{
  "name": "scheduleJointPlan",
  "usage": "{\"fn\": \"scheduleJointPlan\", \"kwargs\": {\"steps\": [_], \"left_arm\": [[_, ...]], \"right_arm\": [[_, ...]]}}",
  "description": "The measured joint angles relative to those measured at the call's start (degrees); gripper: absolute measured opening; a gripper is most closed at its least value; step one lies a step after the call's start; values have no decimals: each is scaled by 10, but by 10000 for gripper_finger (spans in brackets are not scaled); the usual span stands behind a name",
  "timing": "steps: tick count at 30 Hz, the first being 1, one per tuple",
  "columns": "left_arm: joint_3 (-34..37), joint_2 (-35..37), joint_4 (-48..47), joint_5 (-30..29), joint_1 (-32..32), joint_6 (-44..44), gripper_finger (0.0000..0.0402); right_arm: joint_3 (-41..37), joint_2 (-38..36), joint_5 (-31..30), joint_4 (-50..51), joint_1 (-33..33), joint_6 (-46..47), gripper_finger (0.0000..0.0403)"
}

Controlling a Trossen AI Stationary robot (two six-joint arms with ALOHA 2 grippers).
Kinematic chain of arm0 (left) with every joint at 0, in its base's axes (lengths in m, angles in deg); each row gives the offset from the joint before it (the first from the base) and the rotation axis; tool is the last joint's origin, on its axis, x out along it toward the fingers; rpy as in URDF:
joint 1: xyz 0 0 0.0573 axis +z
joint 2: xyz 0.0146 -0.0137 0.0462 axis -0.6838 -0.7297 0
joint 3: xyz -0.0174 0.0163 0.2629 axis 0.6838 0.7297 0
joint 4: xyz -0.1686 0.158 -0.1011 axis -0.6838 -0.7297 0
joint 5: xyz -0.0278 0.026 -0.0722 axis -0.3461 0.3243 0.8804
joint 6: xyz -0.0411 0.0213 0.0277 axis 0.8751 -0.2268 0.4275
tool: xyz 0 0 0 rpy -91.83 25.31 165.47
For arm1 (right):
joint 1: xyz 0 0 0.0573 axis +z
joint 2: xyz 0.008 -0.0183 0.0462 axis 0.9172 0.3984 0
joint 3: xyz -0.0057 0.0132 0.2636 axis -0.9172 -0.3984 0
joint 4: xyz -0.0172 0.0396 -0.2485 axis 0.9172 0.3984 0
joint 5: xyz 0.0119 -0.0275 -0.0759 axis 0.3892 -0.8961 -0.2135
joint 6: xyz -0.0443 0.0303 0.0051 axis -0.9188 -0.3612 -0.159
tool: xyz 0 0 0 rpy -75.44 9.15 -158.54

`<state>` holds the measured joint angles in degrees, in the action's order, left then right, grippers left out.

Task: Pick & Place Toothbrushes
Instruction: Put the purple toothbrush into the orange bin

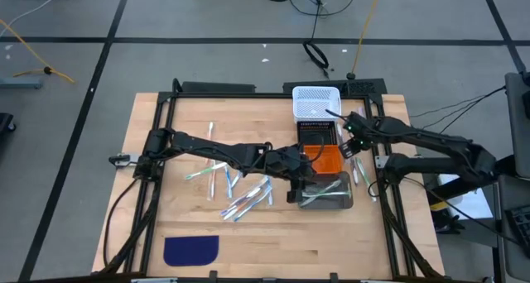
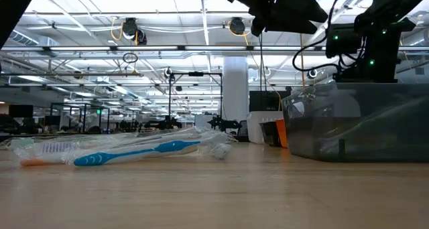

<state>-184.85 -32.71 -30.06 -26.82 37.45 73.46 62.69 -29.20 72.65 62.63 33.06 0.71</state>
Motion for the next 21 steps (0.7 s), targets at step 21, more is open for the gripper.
{"fn": "scheduleJointPlan", "kwargs": {"steps": [21], "left_arm": [[0, 0, -2, -1, 0, 1, 170]], "right_arm": [[-47, 52, 7, -80, -20, 3, 105]]}}
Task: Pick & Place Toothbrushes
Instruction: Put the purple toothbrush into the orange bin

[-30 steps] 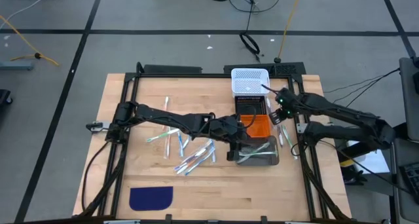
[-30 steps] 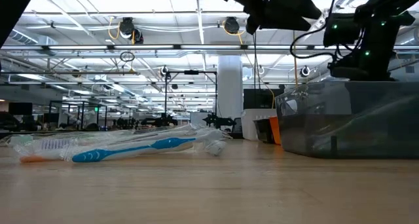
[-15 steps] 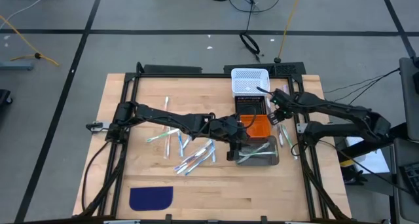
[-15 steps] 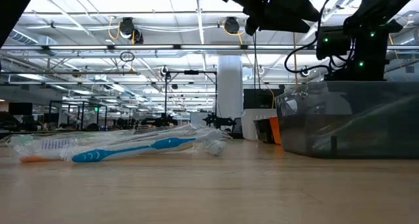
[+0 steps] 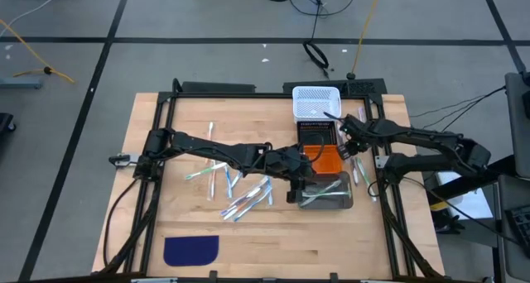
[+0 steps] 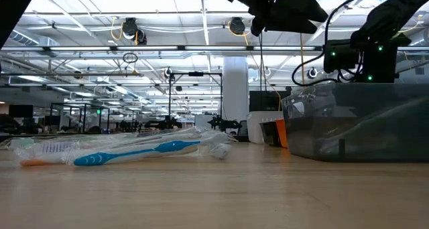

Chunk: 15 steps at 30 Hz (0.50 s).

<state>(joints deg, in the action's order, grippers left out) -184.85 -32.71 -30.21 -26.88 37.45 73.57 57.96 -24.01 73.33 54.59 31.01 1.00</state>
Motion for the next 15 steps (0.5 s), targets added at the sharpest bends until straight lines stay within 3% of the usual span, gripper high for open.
{"fn": "scheduleJointPlan", "kwargs": {"steps": [15], "left_arm": [[0, 0, 0, 0, 0, 0, 170]], "right_arm": [[-38, -1, 28, -53, -17, -3, 91]]}}
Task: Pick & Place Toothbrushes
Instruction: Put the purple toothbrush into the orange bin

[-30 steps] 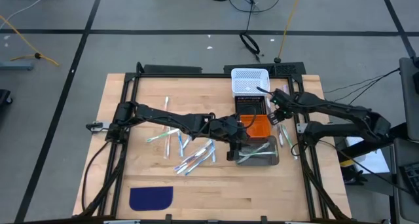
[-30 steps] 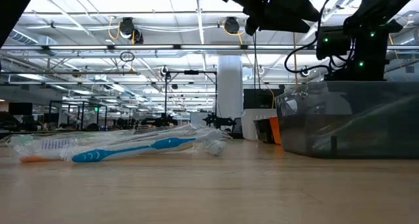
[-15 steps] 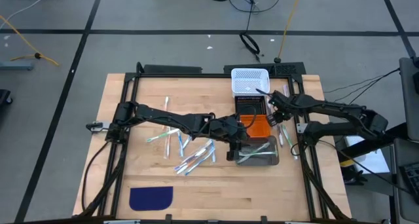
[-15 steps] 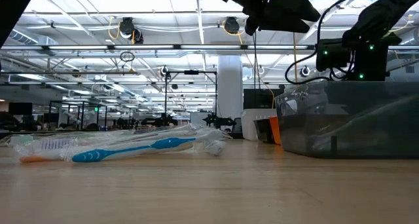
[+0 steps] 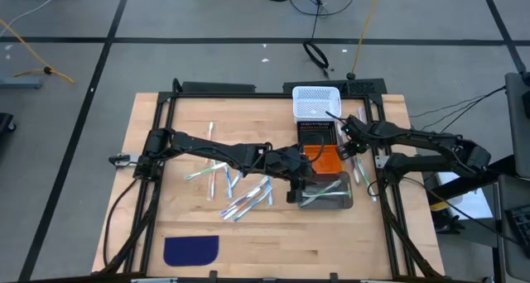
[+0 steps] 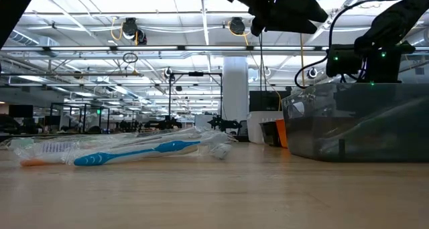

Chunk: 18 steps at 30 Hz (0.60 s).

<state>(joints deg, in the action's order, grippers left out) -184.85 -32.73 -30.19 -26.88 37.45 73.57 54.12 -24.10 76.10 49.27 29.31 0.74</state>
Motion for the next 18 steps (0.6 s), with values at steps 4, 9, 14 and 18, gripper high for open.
{"fn": "scheduleJointPlan", "kwargs": {"steps": [4, 9, 14, 18], "left_arm": [[0, 0, 0, 0, 0, 1, 170], [0, 0, 0, 0, 0, 1, 170], [0, 0, 0, 0, 0, 2, 170], [0, 0, 0, 0, 0, 3, 170]], "right_arm": [[0, 0, -2, 2, 0, 0, 40], [0, 0, -4, 3, 0, 0, 11], [14, -8, 6, 19, 0, -1, 5], [40, -27, 4, 21, 0, -11, 3]]}}
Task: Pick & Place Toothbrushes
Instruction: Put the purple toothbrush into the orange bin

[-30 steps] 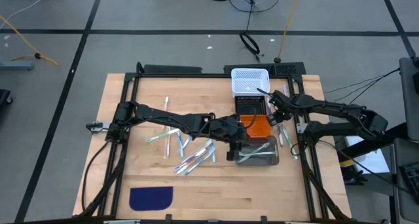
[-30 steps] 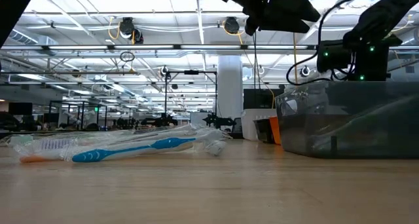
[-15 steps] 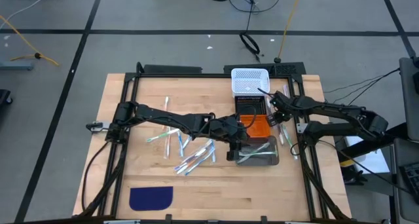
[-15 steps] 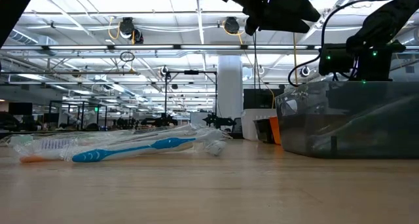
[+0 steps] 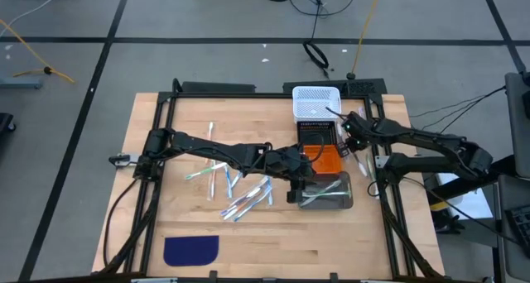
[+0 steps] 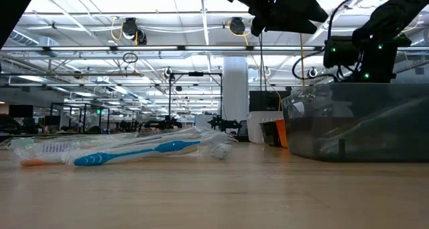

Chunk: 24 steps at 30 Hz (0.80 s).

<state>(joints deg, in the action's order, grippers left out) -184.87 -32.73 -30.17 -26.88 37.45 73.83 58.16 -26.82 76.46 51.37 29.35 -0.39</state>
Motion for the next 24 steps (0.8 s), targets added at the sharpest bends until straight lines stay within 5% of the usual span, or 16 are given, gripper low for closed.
{"fn": "scheduleJointPlan", "kwargs": {"steps": [12, 24], "left_arm": [[0, 0, 13, -4, 0, 2, 170], [0, 0, 50, -10, 0, 2, 170]], "right_arm": [[61, -129, 6, -2, 17, -23, 1], [62, -256, 92, -172, 104, -38, 0]]}}
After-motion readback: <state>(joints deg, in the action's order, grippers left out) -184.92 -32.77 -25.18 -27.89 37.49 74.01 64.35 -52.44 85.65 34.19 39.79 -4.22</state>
